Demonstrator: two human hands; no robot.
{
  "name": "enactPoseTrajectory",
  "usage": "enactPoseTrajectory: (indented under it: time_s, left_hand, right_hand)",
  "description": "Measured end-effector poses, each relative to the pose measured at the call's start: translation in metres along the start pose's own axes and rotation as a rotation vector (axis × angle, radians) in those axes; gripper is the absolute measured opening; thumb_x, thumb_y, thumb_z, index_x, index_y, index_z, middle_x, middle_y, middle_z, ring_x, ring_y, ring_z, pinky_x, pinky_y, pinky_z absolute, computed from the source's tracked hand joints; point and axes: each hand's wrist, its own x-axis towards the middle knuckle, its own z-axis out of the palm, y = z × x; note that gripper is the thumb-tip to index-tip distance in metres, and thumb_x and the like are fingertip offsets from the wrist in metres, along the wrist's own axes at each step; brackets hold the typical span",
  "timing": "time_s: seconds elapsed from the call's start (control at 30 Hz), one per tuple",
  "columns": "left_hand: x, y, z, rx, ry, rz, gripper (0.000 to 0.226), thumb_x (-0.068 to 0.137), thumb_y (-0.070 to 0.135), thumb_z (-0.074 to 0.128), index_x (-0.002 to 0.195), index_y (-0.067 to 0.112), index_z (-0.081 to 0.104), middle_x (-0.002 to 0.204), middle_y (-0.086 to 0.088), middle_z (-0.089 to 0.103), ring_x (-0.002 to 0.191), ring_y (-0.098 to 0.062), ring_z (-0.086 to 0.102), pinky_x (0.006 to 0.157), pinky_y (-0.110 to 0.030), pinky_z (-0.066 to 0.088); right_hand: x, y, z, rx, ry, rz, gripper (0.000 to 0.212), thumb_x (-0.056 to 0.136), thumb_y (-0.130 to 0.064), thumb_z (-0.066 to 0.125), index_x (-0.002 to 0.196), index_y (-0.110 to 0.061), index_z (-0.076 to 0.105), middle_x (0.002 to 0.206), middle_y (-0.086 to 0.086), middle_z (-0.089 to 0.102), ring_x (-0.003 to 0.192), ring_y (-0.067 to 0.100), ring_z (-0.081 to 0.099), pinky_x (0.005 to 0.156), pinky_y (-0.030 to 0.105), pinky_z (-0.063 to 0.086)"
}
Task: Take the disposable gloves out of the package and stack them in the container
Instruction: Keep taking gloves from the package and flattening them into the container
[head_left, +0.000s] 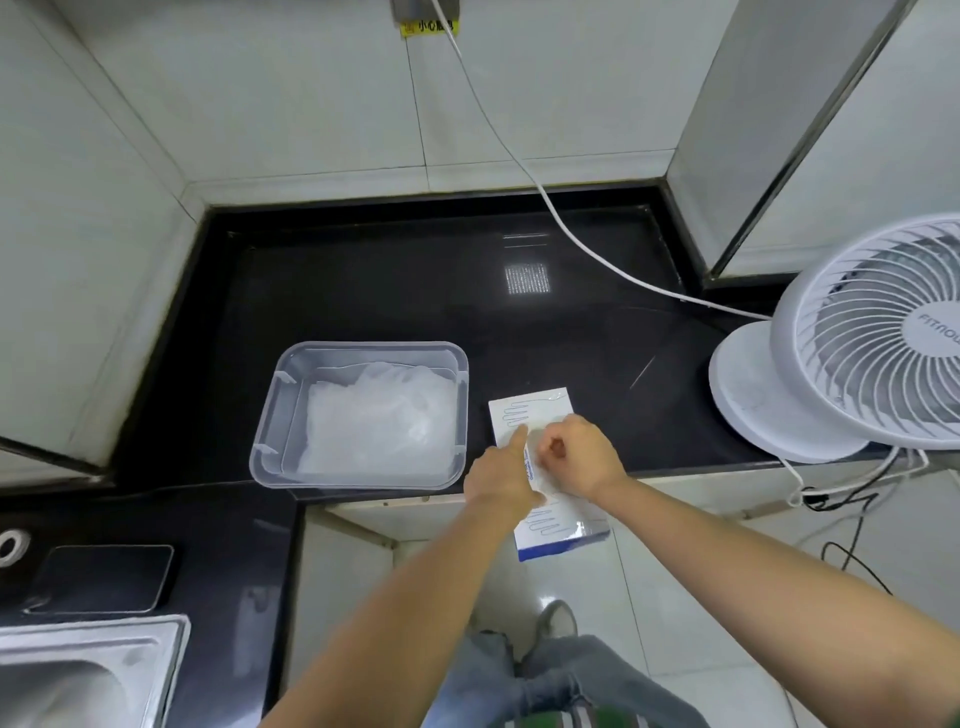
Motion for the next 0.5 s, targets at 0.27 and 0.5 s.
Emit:
enactPoseTrajectory:
  time_s: [0.27, 0.5]
  left_hand:
    - [0.012, -0.004, -0.002, -0.084, 0.102, -0.038, 0.097, 0.083, 0.036, 0.073, 0.153, 0.034, 0.005, 0.118, -0.009, 0.055, 0.105, -0.024, 0.058, 0.077, -0.032, 0.051]
    - [0.019, 0.002, 0.001, -0.053, 0.131, -0.062, 0.099, 0.086, 0.04, 0.07, 0.154, 0.028, 0.0, 0.121, -0.008, 0.055, 0.107, -0.022, 0.059, 0.079, -0.032, 0.051]
  right_hand:
    - [0.0, -0.004, -0.036, 0.67, 0.026, -0.044, 0.012, 0.101, -0.021, 0.047, 0.094, -0.016, 0.056, 0.092, -0.002, 0.06, 0.082, 0.007, 0.055, 0.076, 0.024, 0.048]
    - [-0.002, 0.001, -0.048, 0.838, 0.208, 0.026, 0.014, 0.102, -0.021, 0.043, 0.092, -0.02, 0.053, 0.091, -0.003, 0.058, 0.081, 0.011, 0.056, 0.073, 0.027, 0.052]
